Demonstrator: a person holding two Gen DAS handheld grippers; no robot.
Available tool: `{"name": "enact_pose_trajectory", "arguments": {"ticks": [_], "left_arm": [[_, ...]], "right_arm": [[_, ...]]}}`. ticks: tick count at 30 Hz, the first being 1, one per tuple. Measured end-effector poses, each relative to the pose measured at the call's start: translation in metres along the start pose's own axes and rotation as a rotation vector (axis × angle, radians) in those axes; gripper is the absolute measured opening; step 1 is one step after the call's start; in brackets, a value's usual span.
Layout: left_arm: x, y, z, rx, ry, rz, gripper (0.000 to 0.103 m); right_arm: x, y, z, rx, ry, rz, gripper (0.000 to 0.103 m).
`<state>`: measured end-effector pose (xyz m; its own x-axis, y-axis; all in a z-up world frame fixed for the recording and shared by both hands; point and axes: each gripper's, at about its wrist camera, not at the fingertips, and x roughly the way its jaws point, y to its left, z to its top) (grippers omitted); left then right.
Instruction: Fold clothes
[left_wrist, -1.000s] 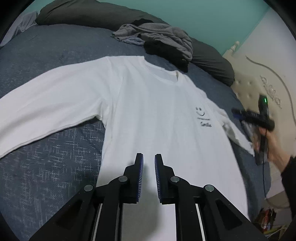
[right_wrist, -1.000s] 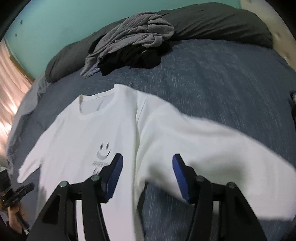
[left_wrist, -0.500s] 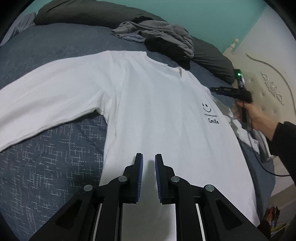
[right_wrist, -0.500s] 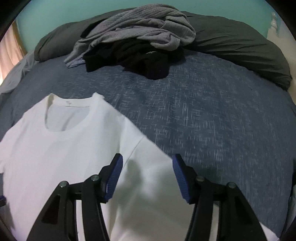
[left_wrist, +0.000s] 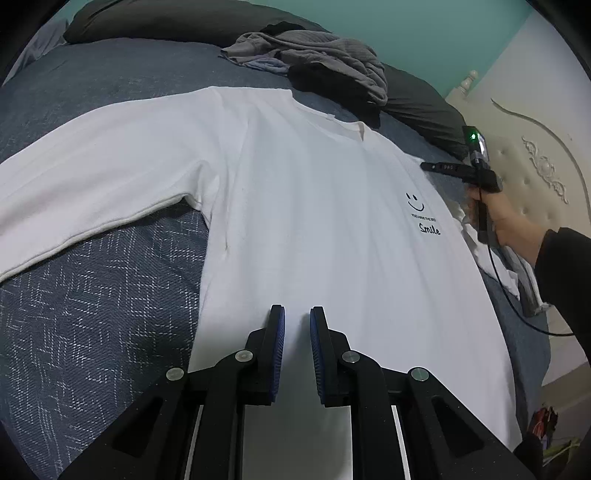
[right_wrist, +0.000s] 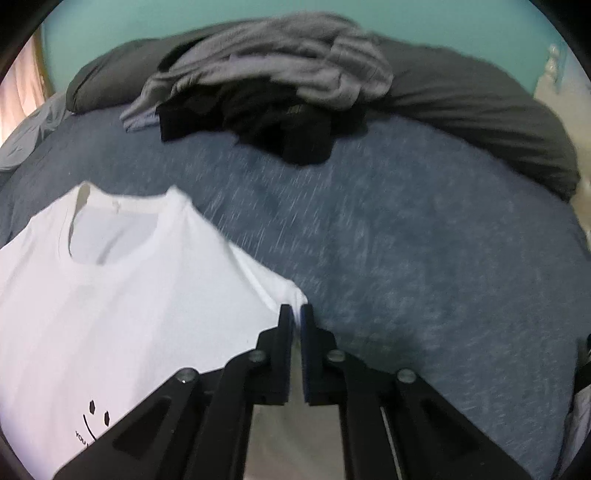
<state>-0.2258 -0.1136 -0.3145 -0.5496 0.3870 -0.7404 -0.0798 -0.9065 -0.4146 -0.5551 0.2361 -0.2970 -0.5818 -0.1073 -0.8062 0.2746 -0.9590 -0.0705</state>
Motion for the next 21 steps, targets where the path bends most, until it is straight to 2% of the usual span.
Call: {"name": "enact_pose_trajectory", "arguments": {"ticks": [3, 6, 9, 13, 15, 18, 21], "left_arm": [[0.000, 0.000, -0.001, 0.003, 0.003, 0.002, 0.015], [0.001, 0.000, -0.003, 0.008, 0.011, 0.003, 0.015], [0.002, 0.000, -0.002, 0.011, 0.017, 0.004, 0.015], [0.001, 0.002, -0.002, 0.006, 0.022, 0.002, 0.015], [0.000, 0.001, -0.002, 0.009, 0.020, 0.003, 0.015], [0.001, -0.002, -0.001, 0.010, 0.021, 0.000, 0.015], [0.000, -0.002, 0.000, 0.016, 0.020, -0.003, 0.015]], "right_arm": [[-0.004, -0.001, 0.011, -0.013, -0.011, -0.015, 0.003], [0.005, -0.004, 0.020, -0.011, 0.012, -0.068, 0.003], [0.020, -0.010, 0.018, 0.047, 0.055, -0.042, 0.003], [0.017, -0.009, 0.015, 0.038, 0.020, -0.003, 0.006], [0.007, -0.026, 0.014, 0.111, -0.017, 0.007, 0.015], [-0.004, -0.050, 0.009, 0.193, -0.038, 0.028, 0.042], [-0.005, -0.061, -0.002, 0.185, 0.004, 0.051, 0.043]]}}
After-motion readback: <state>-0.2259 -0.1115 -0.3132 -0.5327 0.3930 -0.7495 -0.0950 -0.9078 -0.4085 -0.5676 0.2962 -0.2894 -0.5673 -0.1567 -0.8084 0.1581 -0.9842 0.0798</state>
